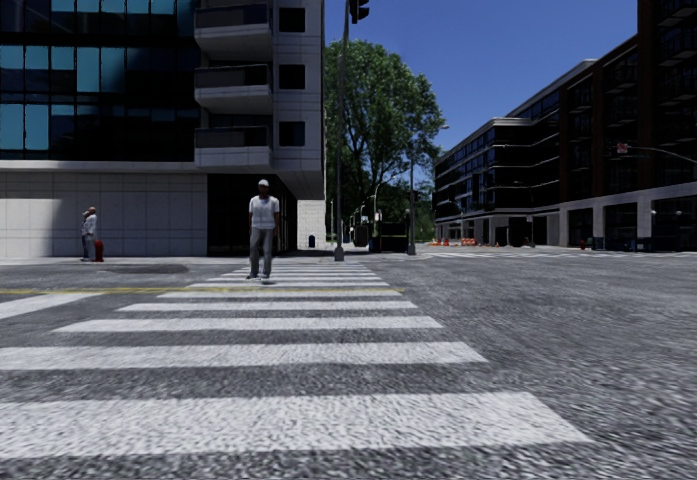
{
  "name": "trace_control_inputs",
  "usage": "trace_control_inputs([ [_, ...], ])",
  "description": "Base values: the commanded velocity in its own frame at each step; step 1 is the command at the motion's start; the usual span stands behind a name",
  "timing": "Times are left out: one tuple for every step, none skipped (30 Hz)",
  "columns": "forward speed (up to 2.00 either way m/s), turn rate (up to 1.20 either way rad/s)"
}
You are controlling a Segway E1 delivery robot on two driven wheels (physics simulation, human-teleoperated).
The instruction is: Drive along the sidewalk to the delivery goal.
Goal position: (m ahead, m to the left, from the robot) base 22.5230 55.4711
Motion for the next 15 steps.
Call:
trace_control_inputs([
  [1.96, 0.0],
  [1.97, 0.0],
  [1.98, 0.0],
  [1.98, 0.0],
  [1.98, 0.0],
  [1.98, 0.0],
  [1.98, 0.0],
  [1.98, 0.0],
  [1.98, 0.0],
  [1.98, 0.0],
  [1.98, 0.0],
  [1.98, 0.0],
  [1.98, 0.0],
  [1.98, 0.0],
  [1.98, 0.0],
])
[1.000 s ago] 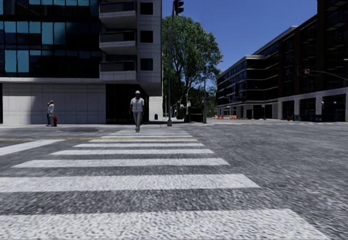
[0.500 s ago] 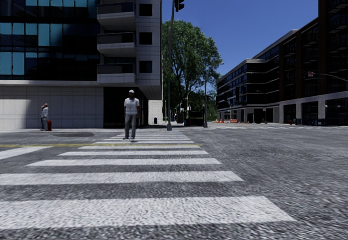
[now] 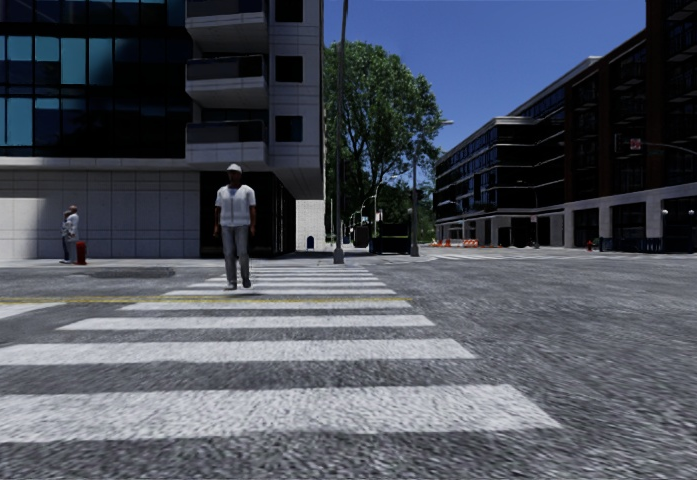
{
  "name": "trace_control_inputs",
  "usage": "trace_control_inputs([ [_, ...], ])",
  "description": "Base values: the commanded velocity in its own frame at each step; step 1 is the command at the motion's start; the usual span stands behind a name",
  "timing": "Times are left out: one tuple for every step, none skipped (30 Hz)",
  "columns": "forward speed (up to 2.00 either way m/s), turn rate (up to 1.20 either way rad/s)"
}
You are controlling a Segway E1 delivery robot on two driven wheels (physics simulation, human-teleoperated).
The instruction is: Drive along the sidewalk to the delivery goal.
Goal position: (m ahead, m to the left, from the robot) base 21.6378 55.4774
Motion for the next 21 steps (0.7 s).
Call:
trace_control_inputs([
  [1.98, 0.0],
  [1.98, 0.0],
  [1.98, 0.0],
  [1.98, 0.0],
  [1.98, 0.0],
  [1.98, 0.0],
  [1.98, 0.0],
  [1.98, 0.0],
  [1.98, 0.0],
  [1.98, 0.0],
  [1.98, 0.0],
  [1.98, 0.0],
  [1.98, 0.0],
  [1.98, 0.0],
  [1.98, 0.0],
  [1.98, 0.0],
  [1.98, 0.0],
  [1.98, 0.0],
  [1.98, 0.0],
  [1.98, 0.01],
  [1.98, 0.01],
])
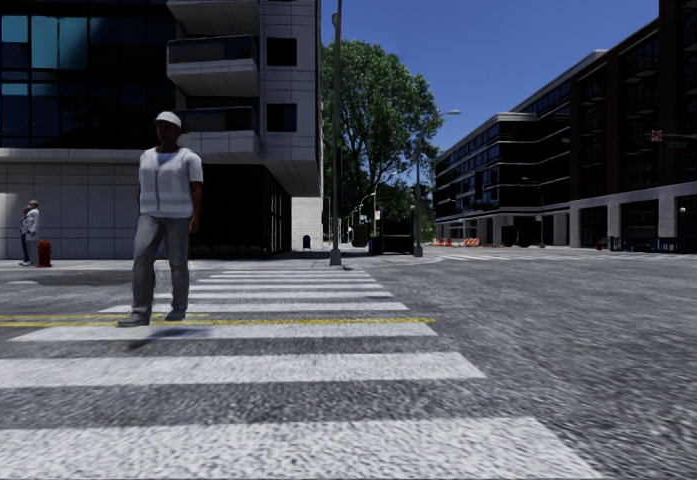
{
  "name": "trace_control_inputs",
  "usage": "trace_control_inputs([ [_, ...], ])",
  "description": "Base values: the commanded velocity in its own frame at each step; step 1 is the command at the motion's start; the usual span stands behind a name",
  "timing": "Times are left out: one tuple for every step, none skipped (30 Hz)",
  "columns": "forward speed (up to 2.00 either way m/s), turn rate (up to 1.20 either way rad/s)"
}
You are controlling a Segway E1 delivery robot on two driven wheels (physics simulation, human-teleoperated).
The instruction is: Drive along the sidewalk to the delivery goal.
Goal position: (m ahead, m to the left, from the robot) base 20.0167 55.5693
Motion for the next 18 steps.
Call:
trace_control_inputs([
  [1.98, 0.07],
  [1.98, 0.14],
  [1.98, 0.16],
  [1.98, 0.16],
  [1.98, 0.16],
  [1.98, 0.16],
  [1.98, 0.16],
  [1.98, 0.16],
  [1.98, 0.16],
  [1.98, 0.16],
  [1.98, 0.16],
  [1.98, 0.17],
  [1.98, 0.17],
  [1.98, 0.17],
  [1.98, 0.17],
  [1.98, 0.18],
  [1.98, 0.18],
  [1.98, 0.18],
])
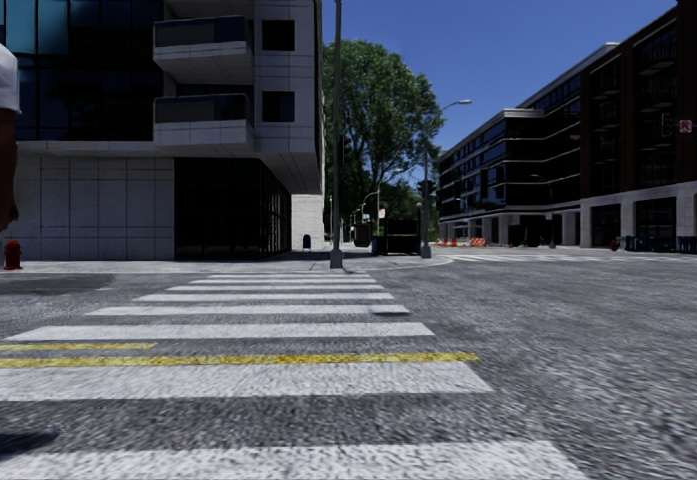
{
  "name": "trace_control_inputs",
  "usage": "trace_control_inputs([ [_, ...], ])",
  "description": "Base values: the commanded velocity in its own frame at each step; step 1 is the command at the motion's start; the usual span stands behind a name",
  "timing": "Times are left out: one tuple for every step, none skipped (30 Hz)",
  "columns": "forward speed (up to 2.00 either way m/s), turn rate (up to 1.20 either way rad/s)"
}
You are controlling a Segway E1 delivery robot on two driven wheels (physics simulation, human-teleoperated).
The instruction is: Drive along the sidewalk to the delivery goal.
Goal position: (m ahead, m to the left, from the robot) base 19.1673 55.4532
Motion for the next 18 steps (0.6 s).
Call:
trace_control_inputs([
  [1.98, 0.18],
  [1.98, 0.18],
  [1.98, 0.18],
  [1.98, 0.18],
  [1.98, 0.18],
  [1.98, 0.18],
  [1.98, 0.18],
  [1.98, 0.19],
  [1.98, 0.2],
  [1.98, 0.21],
  [1.98, 0.22],
  [1.98, 0.22],
  [1.98, 0.22],
  [1.98, 0.22],
  [1.98, 0.23],
  [1.98, 0.23],
  [1.98, 0.23],
  [1.98, 0.23],
])
